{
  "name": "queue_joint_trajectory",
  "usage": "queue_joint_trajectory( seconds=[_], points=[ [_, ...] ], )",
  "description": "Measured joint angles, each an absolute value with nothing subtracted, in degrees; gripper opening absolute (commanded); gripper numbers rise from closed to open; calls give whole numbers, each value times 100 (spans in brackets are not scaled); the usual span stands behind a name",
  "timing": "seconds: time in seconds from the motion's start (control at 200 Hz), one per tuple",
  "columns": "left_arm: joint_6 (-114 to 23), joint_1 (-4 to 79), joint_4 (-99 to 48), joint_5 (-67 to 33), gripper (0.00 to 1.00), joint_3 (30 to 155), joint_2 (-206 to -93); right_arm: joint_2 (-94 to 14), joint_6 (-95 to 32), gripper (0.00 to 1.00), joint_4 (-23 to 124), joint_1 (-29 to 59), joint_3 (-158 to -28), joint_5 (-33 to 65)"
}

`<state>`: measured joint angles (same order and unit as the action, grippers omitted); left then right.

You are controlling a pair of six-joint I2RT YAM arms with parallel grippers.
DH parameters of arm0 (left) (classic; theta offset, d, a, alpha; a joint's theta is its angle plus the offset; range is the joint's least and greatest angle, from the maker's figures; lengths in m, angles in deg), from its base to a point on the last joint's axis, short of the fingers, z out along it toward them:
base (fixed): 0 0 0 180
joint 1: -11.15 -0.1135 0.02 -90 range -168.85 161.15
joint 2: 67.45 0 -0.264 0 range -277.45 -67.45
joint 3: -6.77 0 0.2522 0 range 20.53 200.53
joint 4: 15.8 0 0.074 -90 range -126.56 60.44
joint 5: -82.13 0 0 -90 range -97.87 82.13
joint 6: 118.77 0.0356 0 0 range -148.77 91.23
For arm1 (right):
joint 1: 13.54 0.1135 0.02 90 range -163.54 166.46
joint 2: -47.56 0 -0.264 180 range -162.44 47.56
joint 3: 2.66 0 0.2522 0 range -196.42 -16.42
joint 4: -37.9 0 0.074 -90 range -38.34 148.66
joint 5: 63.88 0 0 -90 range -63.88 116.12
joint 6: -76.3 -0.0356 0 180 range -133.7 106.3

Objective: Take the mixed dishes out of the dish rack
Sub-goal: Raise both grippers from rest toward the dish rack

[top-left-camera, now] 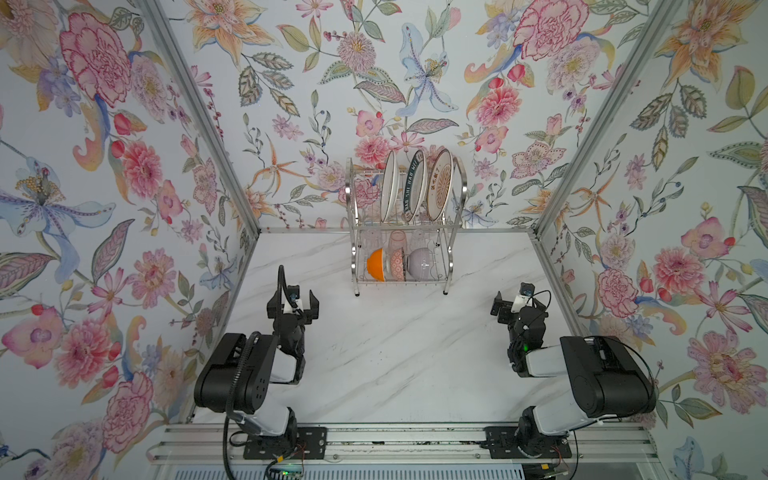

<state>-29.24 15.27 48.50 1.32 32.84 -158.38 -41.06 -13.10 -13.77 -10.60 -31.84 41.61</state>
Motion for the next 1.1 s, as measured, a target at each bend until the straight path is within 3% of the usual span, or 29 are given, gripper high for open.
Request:
queue_joint_trajectory(
  seconds=[0.26,0.606,0.831,1.096],
  points=[
    [-2922,1530,4892,154,99,3013,-15368,-3975,-1214,99,-1252,-872,-3184,4156],
    [-2972,1654,3277,132,99,3531,-13209,-2082,-1166,99,173,-724,-3333,4036],
    [-3182,1735,1657,-161,99,4620,-12457,-985,-1487,99,1388,-726,-3737,3381],
    [-3162,2135,-179,-1029,99,5577,-12422,-611,-1717,100,2546,-730,-4054,2163]
  ],
)
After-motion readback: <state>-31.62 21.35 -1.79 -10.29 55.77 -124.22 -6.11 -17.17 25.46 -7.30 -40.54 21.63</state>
